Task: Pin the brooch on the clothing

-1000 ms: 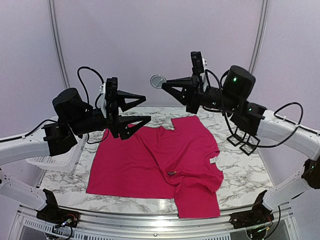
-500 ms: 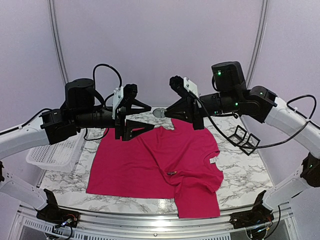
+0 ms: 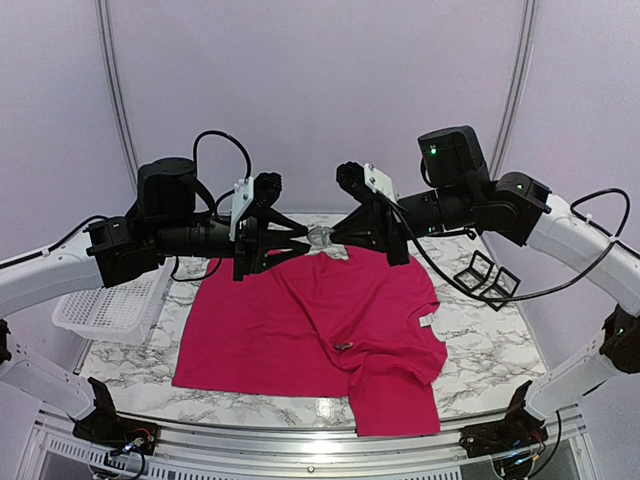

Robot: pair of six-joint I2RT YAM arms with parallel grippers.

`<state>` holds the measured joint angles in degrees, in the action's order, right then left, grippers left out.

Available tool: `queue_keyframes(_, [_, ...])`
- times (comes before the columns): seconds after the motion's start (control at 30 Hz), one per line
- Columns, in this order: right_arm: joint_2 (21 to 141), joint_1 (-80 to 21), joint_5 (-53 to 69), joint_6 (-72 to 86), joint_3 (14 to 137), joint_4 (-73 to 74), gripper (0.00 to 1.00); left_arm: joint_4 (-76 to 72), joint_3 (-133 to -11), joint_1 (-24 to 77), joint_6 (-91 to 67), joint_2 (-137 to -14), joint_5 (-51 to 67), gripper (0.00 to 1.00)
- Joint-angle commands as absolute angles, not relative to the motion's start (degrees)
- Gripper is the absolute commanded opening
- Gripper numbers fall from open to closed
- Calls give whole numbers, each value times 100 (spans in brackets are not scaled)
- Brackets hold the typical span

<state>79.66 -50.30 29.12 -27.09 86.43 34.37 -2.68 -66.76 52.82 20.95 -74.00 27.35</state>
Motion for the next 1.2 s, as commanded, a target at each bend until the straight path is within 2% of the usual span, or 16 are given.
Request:
queue_keyframes(0.0, [7928,-5114,3187,-2775,8746,3242,0,-358,-6827,5317,2071,-7471,2820,29])
queue_keyframes(0.1, [7948,-5123,3246,-2783,8760,3255,0,-360,-6830,5318,2048,-7497,2705,33])
queue_keyframes(0.27, [7963,-5142,3303,-2775,8762,3278,0,-448,-6838,5318,2050,-7472,2656,33])
queue_keyframes(0.33, [7950,-5142,3305,-2759,8763,3254,0,-480,-6833,5317,2036,-7467,2758,24])
queue_keyframes(0.43, [7937,-5142,3263,-2753,8754,3251,0,-556,-6789,5317,1985,-7429,2915,0])
queue_keyframes(0.6, [7893,-5143,3243,-2670,8639,3085,0,-662,-6693,5317,1915,-7368,3051,0])
queue_keyframes(0.73, [7591,-5104,3194,-2346,8000,2252,44,-882,-6618,5317,1698,-7328,2957,0])
queue_keyframes(0.8, [7348,-5020,3380,-1884,7481,1452,54,-1029,-6596,5317,1587,-7308,2943,0])
queue_keyframes(0.97, [6791,-4768,3718,-318,5968,-1483,61,-1011,-6738,5334,1493,-7362,2823,0])
queue_keyframes(1.07, [6811,-4763,3677,260,5819,-1988,61,-1011,-6726,5358,1468,-7334,2797,0])
queue_keyframes(1.17, [6937,-4761,3667,536,5858,-2107,58,-1019,-6728,5402,1472,-7325,2786,0])
